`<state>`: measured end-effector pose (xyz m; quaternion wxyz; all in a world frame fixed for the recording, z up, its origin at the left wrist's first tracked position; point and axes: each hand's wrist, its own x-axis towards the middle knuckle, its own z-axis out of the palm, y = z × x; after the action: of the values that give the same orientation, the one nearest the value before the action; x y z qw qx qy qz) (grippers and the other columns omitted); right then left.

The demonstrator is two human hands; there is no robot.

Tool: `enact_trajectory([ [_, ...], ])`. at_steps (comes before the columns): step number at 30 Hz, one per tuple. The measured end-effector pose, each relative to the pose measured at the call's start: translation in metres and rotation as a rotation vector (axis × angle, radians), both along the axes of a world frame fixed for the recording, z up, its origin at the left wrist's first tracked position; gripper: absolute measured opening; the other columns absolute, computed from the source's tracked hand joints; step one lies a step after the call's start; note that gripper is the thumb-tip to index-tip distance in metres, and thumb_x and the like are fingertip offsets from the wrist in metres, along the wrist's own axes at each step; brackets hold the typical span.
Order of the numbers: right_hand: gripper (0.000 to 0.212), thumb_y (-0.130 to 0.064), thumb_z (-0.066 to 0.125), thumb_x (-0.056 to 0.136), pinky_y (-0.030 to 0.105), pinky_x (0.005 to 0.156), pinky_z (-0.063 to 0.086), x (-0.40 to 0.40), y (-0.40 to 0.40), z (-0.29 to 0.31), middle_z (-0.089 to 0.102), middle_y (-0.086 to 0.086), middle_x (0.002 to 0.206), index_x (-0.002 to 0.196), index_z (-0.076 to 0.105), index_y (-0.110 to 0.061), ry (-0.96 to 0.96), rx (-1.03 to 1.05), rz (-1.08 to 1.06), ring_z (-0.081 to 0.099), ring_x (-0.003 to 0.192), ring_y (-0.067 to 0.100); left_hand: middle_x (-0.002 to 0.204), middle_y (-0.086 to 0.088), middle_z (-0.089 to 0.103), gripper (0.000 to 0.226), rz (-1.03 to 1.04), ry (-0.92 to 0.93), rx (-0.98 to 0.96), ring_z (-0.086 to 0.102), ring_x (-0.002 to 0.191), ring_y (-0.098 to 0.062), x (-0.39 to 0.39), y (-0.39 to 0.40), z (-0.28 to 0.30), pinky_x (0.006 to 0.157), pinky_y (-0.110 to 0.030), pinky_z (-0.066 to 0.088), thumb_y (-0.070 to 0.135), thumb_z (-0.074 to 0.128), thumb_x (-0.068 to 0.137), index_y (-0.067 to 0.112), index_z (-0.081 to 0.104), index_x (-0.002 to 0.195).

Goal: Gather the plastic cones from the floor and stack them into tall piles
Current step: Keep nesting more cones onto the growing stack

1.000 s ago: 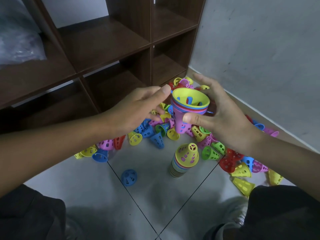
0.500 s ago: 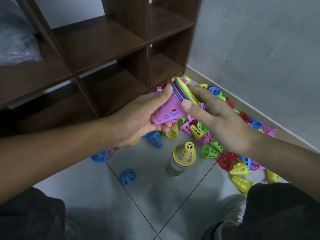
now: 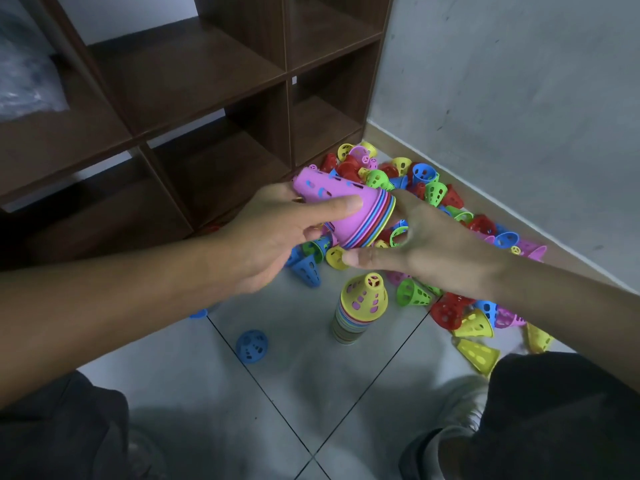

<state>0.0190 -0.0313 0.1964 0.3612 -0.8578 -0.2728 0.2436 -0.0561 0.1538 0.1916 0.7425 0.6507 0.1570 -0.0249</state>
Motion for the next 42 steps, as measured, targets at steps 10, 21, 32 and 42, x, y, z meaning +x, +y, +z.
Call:
enact_trajectory([
  [10,0.086,-0.083,0.075,0.049,0.037,0.095,0.051,-0.002,0.004,-0.004,0.061,-0.012,0.116,0.117,0.061,-0.033,-0.155,0.040,-0.065,0.058,0.110,0.008,0.125,-0.027,0.066,0.033,-0.109,-0.059,-0.297,0.061,0.090,-0.030,0.003,-0.021,-0.006,0.076,-0.030,0.059,0.006,0.067,0.094,-0.004,0.062,0.125],
  [21,0.079,-0.051,0.084,0.072,0.030,0.088,0.046,0.032,-0.044,-0.013,0.061,-0.014,0.124,0.141,0.047,-0.035,-0.210,-0.399,0.182,0.060,0.103,0.010,0.101,0.013,0.074,0.064,-0.274,-0.132,0.521,0.071,0.095,-0.002,0.012,-0.019,-0.032,0.083,-0.024,0.059,0.018,0.097,0.061,0.031,0.058,0.110],
  [32,0.062,-0.055,0.070,0.083,0.031,0.084,0.049,0.082,-0.088,-0.056,0.065,0.001,0.120,0.135,0.053,-0.024,-0.392,-0.650,0.317,0.063,0.103,0.022,0.105,0.013,0.064,0.071,-0.571,-0.151,0.847,0.064,0.097,-0.012,0.029,-0.032,-0.090,0.084,-0.040,0.056,0.036,0.095,0.054,0.030,0.054,0.111],
  [42,0.051,-0.053,0.071,0.083,0.033,0.079,0.051,0.094,-0.101,-0.066,0.067,-0.002,0.105,0.124,0.059,-0.026,-0.411,-0.600,0.289,0.065,0.093,0.022,0.117,0.017,0.063,0.072,-0.619,-0.073,0.778,0.062,0.108,-0.001,0.021,-0.028,-0.103,0.090,-0.030,0.055,0.024,0.096,0.065,0.031,0.054,0.123],
])
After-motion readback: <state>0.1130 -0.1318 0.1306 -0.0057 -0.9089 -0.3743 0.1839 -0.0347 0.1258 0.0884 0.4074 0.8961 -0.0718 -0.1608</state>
